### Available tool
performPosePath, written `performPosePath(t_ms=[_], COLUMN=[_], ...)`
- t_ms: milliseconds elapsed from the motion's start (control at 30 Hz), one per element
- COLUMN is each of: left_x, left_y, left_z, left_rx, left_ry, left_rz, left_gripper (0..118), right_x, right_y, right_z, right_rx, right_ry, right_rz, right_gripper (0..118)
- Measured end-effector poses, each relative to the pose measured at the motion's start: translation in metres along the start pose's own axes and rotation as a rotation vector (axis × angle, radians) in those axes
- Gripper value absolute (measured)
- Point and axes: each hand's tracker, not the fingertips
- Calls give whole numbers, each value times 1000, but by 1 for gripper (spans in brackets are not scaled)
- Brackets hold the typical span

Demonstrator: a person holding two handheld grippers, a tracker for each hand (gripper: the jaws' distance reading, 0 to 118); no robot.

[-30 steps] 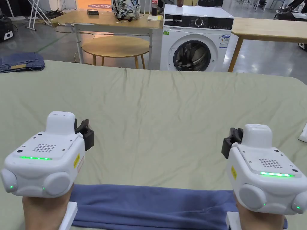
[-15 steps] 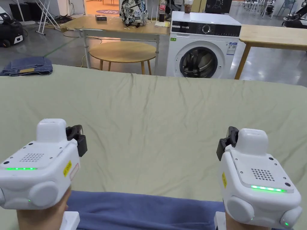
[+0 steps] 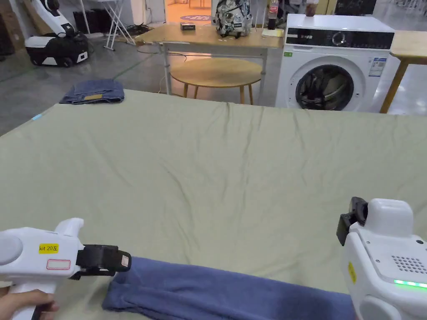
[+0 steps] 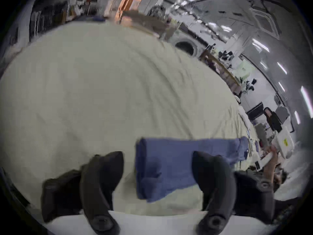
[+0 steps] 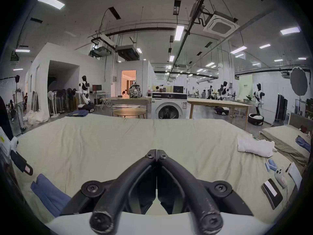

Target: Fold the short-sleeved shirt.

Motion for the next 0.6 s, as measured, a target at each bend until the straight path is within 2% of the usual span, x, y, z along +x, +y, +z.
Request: performPosePath(t_ms=[67, 133, 267, 367, 400, 433, 467, 500, 533, 567, 600], left_x=[-21, -44, -62, -63, -55, -54, -52, -54, -57, -60, -60], left_y=[-5, -8, -7, -11, -13, -12, -11, -12, -13, -14, -12], left_z=[-9, -22, -32, -60, -67, -72, -78, -84, -89, -86, -82], left_rx=[-22, -57, 8, -89, -97, -79, -81, -82, -87, -60, -43], left_ry=[-39, -129, -337, -512, -526, -496, -474, -392, -360, -453, -441], left_rz=[61, 177, 259, 336, 324, 310, 305, 312, 334, 374, 364], left_gripper=[87, 87, 88, 87, 83, 70, 48, 12, 9, 9, 8], right_x=[-1, -1, -1, -1, 0, 0, 1, 2, 3, 5, 6], right_y=[-4, -7, -11, -13, -13, -13, -13, -13, -12, -11, -10], right_z=[-2, -3, -5, -5, -5, -6, -6, -5, -5, -5, -6], right_rx=[-16, -27, -47, -56, -59, -61, -62, -62, -64, -65, -67], right_ry=[6, 7, 9, 8, 7, 4, 2, 0, 0, -1, -4], right_rz=[5, 3, -7, -20, -24, -25, -26, -26, -25, -22, -16], right_gripper=[0, 0, 0, 0, 0, 0, 0, 0, 0, 0, 0])
